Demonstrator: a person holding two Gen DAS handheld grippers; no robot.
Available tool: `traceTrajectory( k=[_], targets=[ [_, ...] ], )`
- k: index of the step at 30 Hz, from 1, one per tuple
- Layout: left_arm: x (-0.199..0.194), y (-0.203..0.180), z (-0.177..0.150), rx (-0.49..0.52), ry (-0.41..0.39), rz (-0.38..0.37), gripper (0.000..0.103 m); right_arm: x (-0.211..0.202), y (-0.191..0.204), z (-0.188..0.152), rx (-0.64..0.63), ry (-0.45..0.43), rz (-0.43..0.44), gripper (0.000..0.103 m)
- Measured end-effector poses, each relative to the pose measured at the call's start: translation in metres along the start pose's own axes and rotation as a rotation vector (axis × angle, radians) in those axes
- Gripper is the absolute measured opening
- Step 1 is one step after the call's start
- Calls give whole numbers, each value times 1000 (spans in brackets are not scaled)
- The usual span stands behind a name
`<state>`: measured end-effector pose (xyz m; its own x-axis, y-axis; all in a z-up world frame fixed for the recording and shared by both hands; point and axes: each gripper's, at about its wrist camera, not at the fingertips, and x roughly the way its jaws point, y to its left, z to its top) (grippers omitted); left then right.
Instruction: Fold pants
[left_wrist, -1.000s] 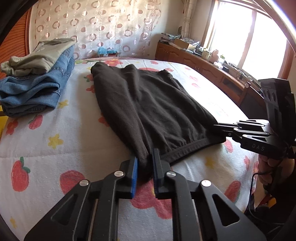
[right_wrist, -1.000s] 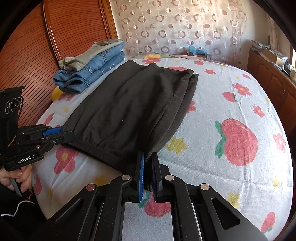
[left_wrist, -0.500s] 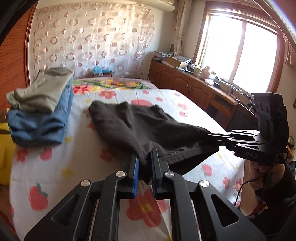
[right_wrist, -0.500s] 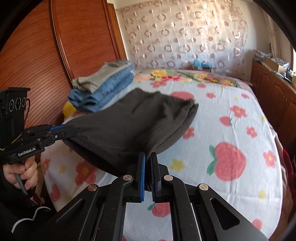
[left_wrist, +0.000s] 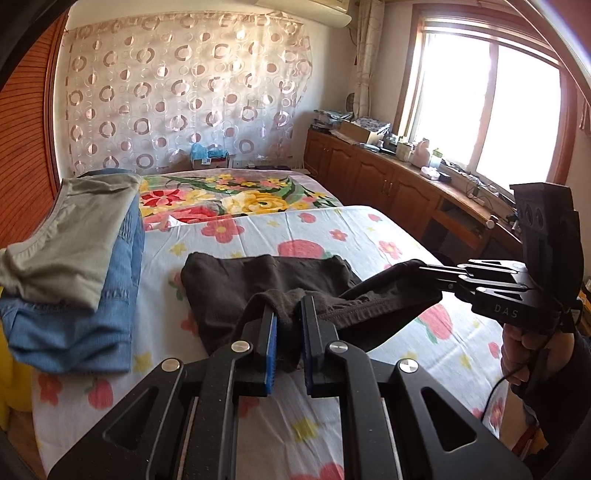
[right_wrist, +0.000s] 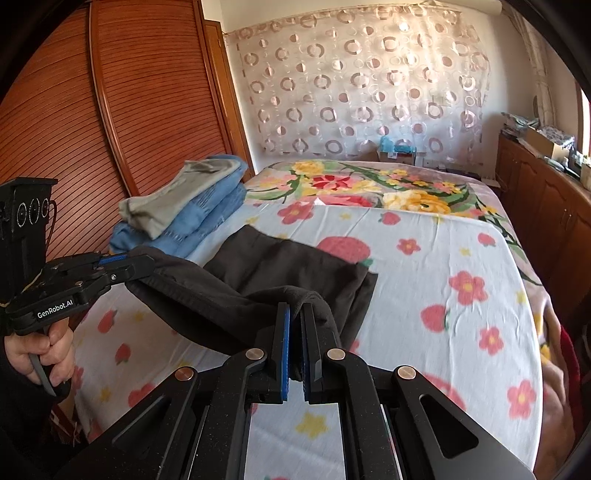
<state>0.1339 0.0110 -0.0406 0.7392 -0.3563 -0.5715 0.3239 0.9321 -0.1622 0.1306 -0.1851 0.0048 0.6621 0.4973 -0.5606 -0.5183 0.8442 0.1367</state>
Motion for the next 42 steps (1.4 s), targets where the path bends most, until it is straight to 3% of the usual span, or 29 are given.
traceTrajectory(
  k=[38,40,41,42],
  targets=[
    [93,39,44,1,111,48,13,98,-31,48,25,90,-19,5],
    [95,40,45,6,113,51,17,101,-32,50,24,90,-17,5],
    [95,40,44,8,115,54,23,102,-33,50,23,88,-22,5],
    [95,41,43,10,116,59,36,104,-34,50,26,86,-26,5]
  ],
)
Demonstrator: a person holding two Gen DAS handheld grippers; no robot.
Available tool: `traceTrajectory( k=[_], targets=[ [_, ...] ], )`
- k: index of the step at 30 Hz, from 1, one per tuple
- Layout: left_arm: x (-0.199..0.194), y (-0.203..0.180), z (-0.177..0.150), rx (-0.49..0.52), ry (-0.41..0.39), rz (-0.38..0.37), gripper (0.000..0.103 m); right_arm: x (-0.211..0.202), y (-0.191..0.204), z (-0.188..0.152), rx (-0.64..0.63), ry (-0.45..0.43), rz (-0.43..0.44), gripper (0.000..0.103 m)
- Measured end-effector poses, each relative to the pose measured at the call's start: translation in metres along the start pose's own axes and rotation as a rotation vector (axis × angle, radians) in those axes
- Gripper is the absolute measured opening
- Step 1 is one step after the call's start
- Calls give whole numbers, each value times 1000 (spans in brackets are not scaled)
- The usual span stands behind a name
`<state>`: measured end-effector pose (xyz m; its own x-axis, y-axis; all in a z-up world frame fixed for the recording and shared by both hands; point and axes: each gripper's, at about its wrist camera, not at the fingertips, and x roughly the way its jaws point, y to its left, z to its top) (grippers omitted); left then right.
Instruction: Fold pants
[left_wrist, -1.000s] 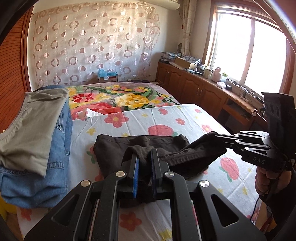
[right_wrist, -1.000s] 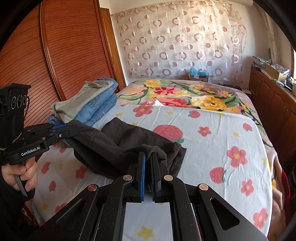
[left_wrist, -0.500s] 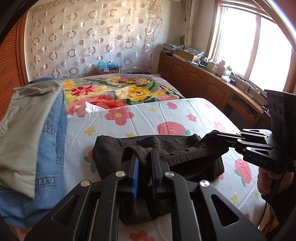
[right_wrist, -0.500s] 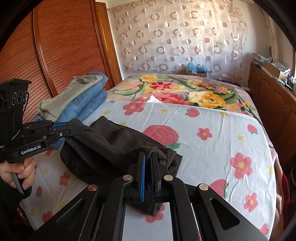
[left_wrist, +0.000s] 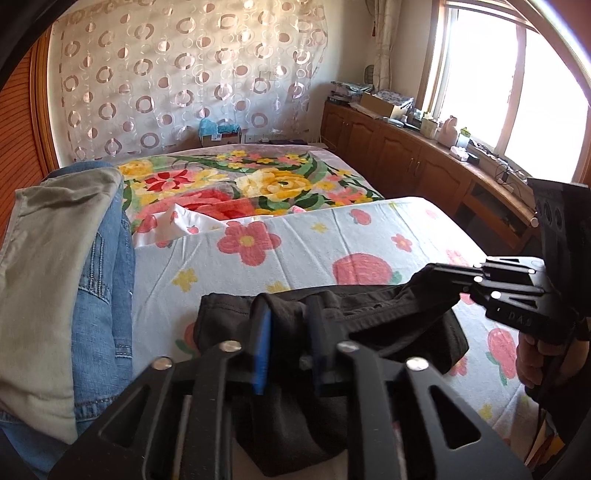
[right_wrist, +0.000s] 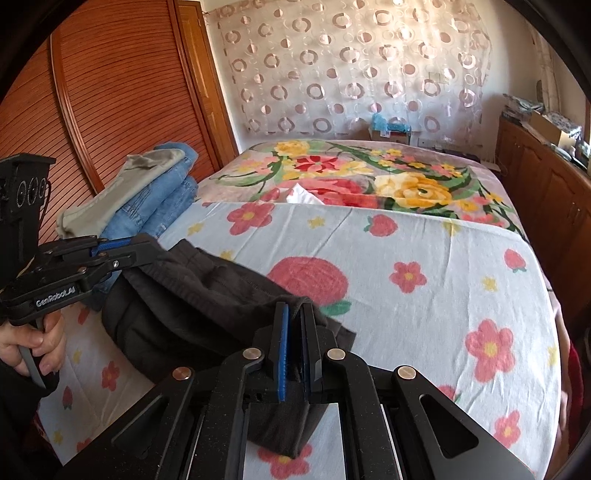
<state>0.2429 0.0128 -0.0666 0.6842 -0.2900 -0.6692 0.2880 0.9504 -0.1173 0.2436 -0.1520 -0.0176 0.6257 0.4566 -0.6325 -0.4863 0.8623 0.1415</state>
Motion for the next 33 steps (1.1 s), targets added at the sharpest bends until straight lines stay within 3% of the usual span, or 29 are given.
traceTrajectory(
  k=[2,9,13,14,22,31,32,33],
  targets=[
    [-3,3,-2,-3,-11,6,47,1,-2,1,10,3,1,8],
    [-10,10,-16,-10,18,5,48,-9,-4,-4,7,-6,-21,15],
    [-7,13,-25,-13,46,3,48,-16,0,-12,-18,-2,-16,43],
    [-6,15,-26,-12,50,2,48,-18,0,-15,-21,0,-16,44],
    [12,18,-13,1,64,41,48,-19,2,-20,-57,36,4,44],
    [13,23,-2,-29,40,27,48,26,-6,12,-72,72,-13,44],
    [10,23,-2,-29,37,25,56,30,-8,15,-64,74,-17,44],
    [9,22,-2,-29,35,25,73,34,-11,18,-53,77,-22,44]
  ],
)
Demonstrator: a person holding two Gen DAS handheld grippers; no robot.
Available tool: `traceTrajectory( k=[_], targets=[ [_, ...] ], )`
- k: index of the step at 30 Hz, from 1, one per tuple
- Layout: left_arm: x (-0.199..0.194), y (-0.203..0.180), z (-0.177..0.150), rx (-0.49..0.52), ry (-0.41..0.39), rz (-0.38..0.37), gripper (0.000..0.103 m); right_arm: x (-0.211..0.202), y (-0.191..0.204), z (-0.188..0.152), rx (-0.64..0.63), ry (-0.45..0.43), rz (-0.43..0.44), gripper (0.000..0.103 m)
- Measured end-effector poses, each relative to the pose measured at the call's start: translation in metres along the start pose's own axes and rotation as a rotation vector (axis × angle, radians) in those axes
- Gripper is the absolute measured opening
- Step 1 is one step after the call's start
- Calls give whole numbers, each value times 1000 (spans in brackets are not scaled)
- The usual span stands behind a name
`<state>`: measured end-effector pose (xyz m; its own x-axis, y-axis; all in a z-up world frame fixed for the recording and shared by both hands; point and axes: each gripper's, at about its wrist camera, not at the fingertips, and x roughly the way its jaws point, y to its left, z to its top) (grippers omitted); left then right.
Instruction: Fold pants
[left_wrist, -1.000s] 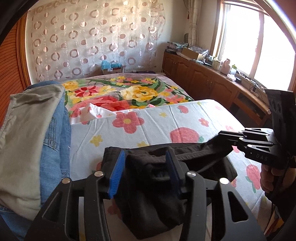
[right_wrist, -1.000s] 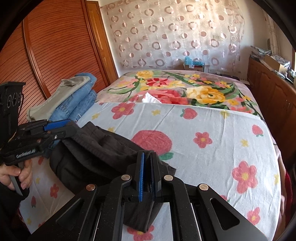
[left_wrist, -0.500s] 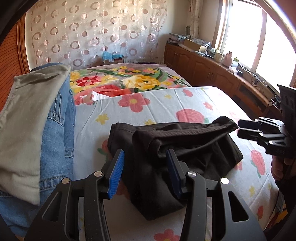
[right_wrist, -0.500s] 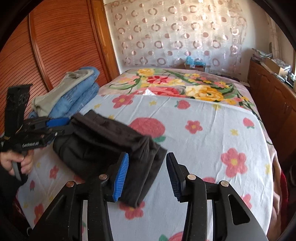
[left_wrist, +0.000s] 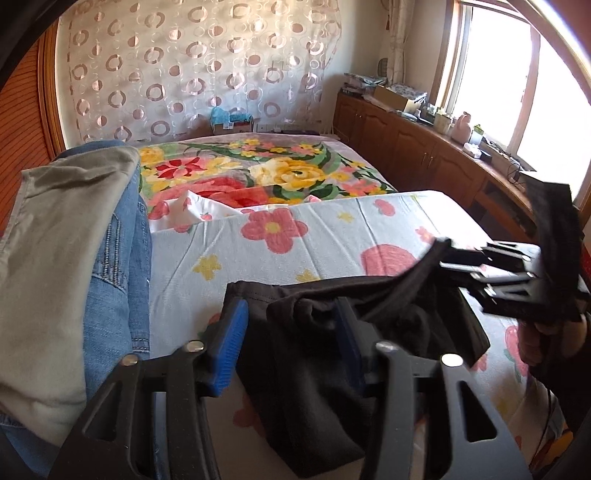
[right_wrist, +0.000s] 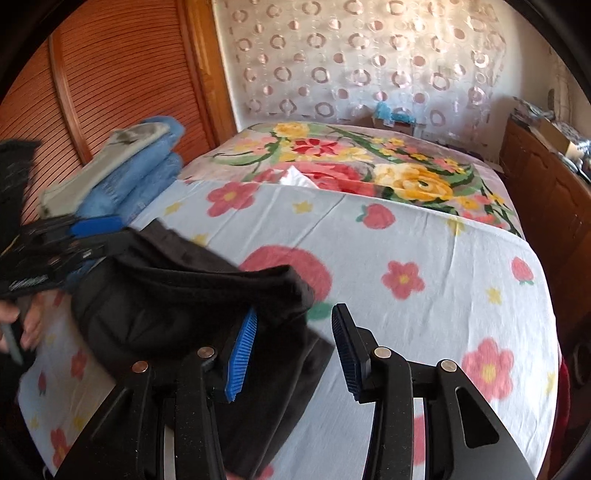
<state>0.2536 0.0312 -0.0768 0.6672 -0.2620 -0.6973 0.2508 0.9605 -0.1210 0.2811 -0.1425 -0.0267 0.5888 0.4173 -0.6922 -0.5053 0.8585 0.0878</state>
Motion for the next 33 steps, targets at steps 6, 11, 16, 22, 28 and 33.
traceTrajectory(
  k=[6,11,16,22,28,33],
  targets=[
    [-9,-2,-4,7,-31,-10,79,12,-3,8,33,7,-57,44],
    [4,-1,-4,20,-4,20,79,6,1,7,38,7,-67,44],
    [25,1,4,28,28,-30,56,-11,-1,1,52,-11,-31,44],
    [38,5,19,11,23,-26,14,-26,-2,-8,70,-29,-15,44],
    [25,-1,21,30,12,-4,19,-37,0,-17,85,-21,3,44],
    [8,-3,9,23,0,-9,49,-41,6,-26,95,-9,24,44]
  ],
)
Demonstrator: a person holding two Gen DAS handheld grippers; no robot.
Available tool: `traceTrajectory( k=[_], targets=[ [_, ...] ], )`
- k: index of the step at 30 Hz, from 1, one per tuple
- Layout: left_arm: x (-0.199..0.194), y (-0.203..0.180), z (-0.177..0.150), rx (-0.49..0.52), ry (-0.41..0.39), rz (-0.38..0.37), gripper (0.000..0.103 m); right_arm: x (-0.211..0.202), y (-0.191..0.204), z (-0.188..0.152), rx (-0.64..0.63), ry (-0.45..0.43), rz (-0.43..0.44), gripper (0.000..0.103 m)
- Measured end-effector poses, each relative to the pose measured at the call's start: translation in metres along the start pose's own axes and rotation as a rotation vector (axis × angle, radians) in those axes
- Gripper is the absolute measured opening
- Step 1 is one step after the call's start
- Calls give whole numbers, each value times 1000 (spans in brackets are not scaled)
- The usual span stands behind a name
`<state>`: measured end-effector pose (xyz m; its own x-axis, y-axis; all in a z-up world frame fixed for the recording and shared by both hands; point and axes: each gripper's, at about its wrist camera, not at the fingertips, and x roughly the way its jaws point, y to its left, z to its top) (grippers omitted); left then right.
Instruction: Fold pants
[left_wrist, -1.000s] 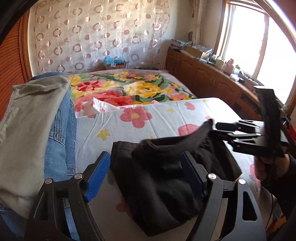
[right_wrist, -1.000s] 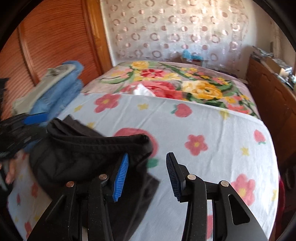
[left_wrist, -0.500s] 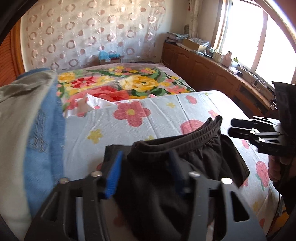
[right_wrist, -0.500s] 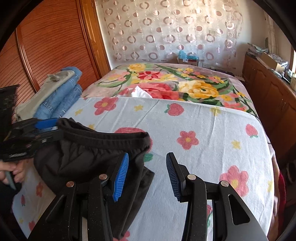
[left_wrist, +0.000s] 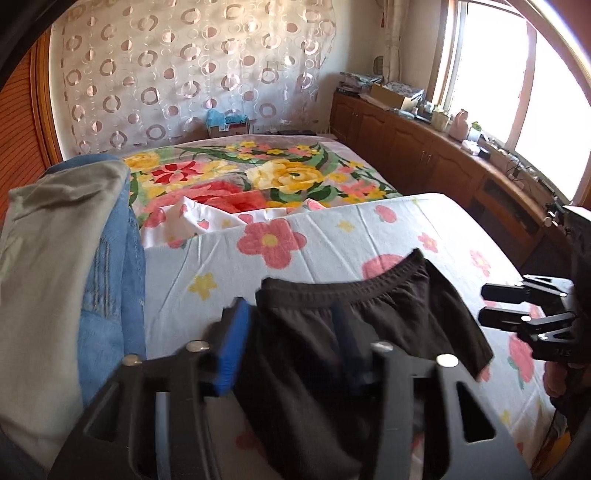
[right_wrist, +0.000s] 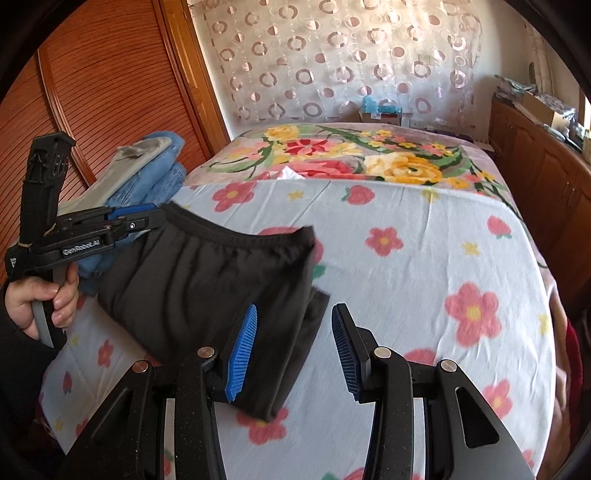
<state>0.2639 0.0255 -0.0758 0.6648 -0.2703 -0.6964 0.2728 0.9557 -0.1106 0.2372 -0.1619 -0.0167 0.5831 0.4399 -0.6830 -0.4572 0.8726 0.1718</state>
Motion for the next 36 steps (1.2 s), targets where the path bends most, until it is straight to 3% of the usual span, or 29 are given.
traceTrajectory(
  k=[11,19,25,28,30,32,33,36],
  targets=[
    [-34,-5,-57,9,30,5,49,-14,5,-24,5,26,16,44],
    [-35,-3,-77,10,45,-6,49,-15,6,-39,12,51,20,44],
    [-33,-5,-81,15,52,-21,44,-11,11,-38,1,51,38,32],
    [-29,-6,-82,23,60,-27,38,-8,14,-38,-10,57,37,29],
    [-26,-6,-82,28,67,-39,27,-7,14,-39,-13,60,41,26],
    [-27,-7,-83,33,64,-46,17,-6,16,-39,-20,60,49,10],
    [-28,-7,-83,35,59,-42,11,-7,16,-39,-27,59,49,8],
    [-36,-5,-83,31,41,-30,9,-12,14,-38,-33,43,33,3]
  ],
)
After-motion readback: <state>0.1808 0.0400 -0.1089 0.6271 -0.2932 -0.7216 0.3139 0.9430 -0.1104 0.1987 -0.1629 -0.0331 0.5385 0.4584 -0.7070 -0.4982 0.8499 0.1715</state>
